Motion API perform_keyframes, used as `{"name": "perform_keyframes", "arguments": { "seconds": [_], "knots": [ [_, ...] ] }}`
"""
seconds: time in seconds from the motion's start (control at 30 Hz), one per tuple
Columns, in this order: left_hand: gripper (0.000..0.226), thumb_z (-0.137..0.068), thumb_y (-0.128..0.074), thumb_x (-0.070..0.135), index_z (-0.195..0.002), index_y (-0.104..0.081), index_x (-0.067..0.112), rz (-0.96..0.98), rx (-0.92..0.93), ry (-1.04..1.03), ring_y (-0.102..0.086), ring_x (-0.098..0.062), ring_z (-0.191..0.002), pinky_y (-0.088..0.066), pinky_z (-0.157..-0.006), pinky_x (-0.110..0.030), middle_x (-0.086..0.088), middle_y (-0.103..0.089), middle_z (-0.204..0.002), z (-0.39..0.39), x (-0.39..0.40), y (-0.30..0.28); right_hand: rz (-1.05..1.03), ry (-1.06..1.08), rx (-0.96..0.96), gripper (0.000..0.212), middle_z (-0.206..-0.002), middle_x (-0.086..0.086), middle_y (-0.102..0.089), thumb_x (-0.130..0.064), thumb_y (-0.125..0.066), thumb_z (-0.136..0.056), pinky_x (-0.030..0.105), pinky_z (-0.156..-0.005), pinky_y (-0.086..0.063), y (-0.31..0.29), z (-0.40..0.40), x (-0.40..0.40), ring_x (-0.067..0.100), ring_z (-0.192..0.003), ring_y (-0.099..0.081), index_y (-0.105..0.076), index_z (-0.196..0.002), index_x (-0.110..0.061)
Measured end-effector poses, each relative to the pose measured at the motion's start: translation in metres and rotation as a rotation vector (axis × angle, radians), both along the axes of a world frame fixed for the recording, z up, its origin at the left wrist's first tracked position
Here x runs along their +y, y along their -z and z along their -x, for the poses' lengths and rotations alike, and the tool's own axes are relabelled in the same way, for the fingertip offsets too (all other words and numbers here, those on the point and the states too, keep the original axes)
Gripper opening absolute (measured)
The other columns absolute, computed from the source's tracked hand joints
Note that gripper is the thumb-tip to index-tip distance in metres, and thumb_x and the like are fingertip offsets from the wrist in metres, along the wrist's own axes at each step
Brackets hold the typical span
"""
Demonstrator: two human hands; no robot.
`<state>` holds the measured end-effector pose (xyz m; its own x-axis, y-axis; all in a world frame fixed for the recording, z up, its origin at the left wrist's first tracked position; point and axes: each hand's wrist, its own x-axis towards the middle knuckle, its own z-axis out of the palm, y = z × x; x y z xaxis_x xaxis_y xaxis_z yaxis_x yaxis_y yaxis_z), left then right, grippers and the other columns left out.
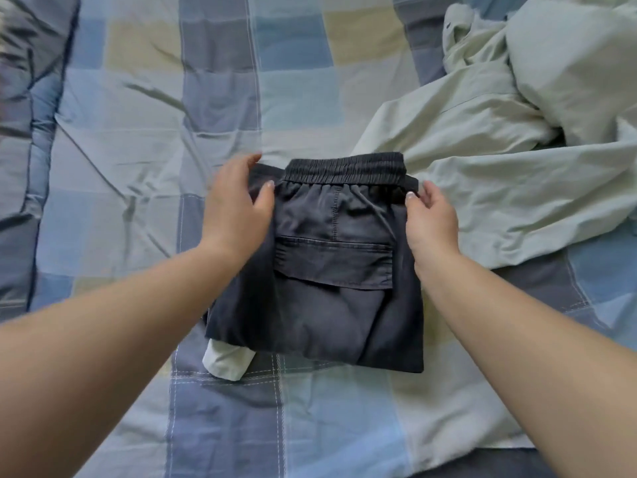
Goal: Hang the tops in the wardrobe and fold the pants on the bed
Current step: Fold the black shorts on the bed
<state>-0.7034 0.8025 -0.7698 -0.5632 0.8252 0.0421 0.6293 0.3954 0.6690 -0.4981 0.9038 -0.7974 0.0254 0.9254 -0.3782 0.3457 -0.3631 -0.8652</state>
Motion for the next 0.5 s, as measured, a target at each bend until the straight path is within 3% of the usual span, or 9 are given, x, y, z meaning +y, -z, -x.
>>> {"name": "perform_keyframes", "arguments": {
  "seconds": [0.1, 0.2, 0.3, 0.37, 0.5],
  "knots": [
    [0.049, -0.088, -0.049, 0.024, -0.135, -0.051, 0.009, -0.069, 0.241, 0.345, -0.039, -0.023, -0.136, -0.022, -0.113, -0.046, -0.008, -0.048, -0.142, -0.027, -0.018, 0.005, -0.440, -0.336, -0.248, 0.046, -0.149, 0.011, -0.038, -0.013, -0.047, -0.094, 0.027, -0.114, -0.021, -0.010, 0.001, -0.037, 0.020, -0.138, -0.033, -0.044, -0.140, -0.006],
    [0.058, -0.090, -0.044, 0.031, -0.143, -0.040, 0.007, 0.107, 0.453, 0.596, -0.025, -0.026, -0.143, -0.016, -0.114, -0.057, -0.010, -0.034, -0.152, -0.045, -0.024, 0.024, -0.727, -0.698, -0.502, 0.057, -0.152, 0.017, -0.031, -0.021, -0.053, -0.085, 0.050, -0.112, -0.021, -0.003, 0.010, -0.068, 0.030, -0.141, -0.029, -0.044, -0.140, -0.006],
    [0.067, -0.093, -0.049, 0.033, -0.150, -0.023, 0.010, 0.295, 0.538, 0.631, -0.009, -0.026, -0.147, -0.007, -0.117, -0.056, -0.010, -0.018, -0.158, -0.044, -0.022, 0.049, -0.655, -0.925, -0.779, 0.069, -0.160, 0.011, -0.003, -0.037, -0.050, -0.091, 0.054, -0.115, -0.001, 0.018, 0.019, -0.068, 0.023, -0.148, -0.003, -0.022, -0.151, -0.017],
    [0.071, -0.093, -0.041, 0.049, -0.151, -0.018, 0.015, 0.375, 0.622, 0.640, -0.006, -0.026, -0.148, -0.006, -0.117, -0.055, -0.010, -0.012, -0.159, -0.035, -0.022, 0.067, -0.625, -1.004, -0.923, 0.073, -0.160, 0.008, 0.011, -0.047, -0.042, -0.093, 0.053, -0.114, 0.008, 0.039, 0.015, -0.060, 0.020, -0.147, 0.009, -0.008, -0.153, -0.022],
    [0.079, -0.086, -0.014, 0.070, -0.151, -0.017, 0.025, 0.498, 0.695, 0.626, -0.008, -0.024, -0.148, -0.004, -0.116, -0.053, -0.008, -0.010, -0.160, -0.020, -0.025, 0.092, -0.614, -1.135, -1.045, 0.074, -0.161, 0.005, 0.006, -0.061, -0.030, -0.090, 0.054, -0.114, 0.001, 0.067, -0.005, -0.046, 0.018, -0.147, 0.002, -0.011, -0.152, -0.025]
  ]
}}
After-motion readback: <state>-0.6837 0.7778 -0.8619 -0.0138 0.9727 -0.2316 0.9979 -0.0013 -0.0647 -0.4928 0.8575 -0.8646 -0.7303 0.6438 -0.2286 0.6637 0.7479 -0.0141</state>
